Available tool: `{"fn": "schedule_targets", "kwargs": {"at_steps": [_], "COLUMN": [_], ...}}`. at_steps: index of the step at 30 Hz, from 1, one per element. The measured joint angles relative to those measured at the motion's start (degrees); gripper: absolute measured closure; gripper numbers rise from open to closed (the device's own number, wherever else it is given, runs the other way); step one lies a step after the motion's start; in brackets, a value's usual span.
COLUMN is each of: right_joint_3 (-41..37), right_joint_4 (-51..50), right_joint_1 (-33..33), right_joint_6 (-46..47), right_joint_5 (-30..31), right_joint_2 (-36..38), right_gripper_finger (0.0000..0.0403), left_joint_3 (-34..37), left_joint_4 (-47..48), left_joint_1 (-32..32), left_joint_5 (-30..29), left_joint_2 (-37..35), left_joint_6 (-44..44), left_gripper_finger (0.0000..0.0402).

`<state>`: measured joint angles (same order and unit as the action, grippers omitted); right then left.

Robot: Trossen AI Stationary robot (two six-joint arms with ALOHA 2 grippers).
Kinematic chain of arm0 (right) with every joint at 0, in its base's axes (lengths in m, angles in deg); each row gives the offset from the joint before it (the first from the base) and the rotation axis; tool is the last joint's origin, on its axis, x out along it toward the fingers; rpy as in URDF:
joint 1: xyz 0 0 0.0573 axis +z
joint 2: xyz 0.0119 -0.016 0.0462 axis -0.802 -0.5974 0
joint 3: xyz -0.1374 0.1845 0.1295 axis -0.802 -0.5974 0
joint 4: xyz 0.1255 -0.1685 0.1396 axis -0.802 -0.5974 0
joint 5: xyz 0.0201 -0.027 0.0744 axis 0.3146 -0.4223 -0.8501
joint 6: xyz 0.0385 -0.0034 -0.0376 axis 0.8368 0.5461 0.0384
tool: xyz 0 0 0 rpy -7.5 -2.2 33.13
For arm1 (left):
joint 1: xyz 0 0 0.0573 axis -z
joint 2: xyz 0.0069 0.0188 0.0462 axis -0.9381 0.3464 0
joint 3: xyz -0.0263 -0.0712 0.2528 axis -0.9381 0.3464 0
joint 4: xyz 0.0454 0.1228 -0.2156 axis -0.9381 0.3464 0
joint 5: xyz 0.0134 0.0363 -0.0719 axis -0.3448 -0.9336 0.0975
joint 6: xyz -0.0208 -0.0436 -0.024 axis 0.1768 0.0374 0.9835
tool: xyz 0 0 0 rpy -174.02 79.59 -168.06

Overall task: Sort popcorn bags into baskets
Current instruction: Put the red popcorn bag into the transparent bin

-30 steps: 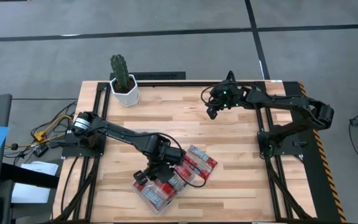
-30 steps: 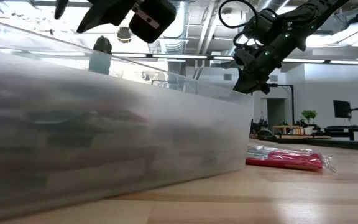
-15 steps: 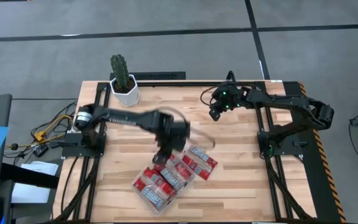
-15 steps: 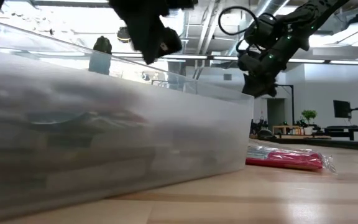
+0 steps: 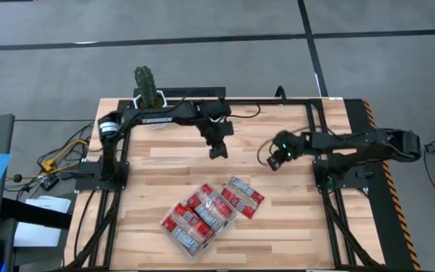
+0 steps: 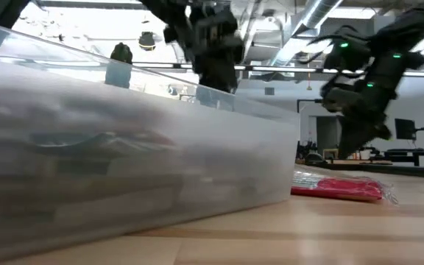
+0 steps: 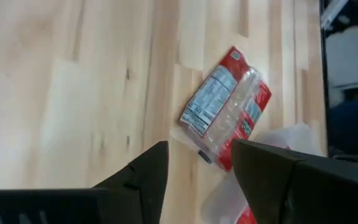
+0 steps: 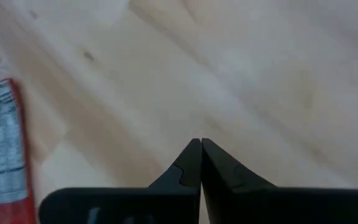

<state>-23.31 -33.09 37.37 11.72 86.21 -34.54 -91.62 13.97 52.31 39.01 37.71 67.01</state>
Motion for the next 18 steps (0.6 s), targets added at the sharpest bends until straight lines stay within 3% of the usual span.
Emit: {"fn": "schedule_targets", "kwargs": {"at_steps": [4,8,12,18], "right_joint_3": [-3.97,-4.38,-4.38,-4.37], "right_joint_4": [5.34,9.27,13.84,23.46], "right_joint_1": [8.49,17.95,26.99,36.31], "right_joint_6": [9.52,12.44,6.70,-6.20], "right_joint_5": [2.53,6.03,6.79,5.28], "right_joint_2": [3.06,3.45,2.44,-1.13], "right_gripper_finger": [0.0371,0.0381,0.0389,0.0384], "left_joint_3": [0.09,0.18,0.15,0.13], "left_joint_4": [-1.56,-1.96,-3.55,-5.06], "left_joint_1": [-0.17,0.67,0.65,0.90], "left_joint_5": [3.92,8.60,13.52,12.82], "left_joint_2": [4.07,8.29,10.14,10.19], "left_joint_6": [6.64,10.96,14.92,16.84], "left_gripper_finger": [0.0213,0.0181,0.0154,0.0137]}}
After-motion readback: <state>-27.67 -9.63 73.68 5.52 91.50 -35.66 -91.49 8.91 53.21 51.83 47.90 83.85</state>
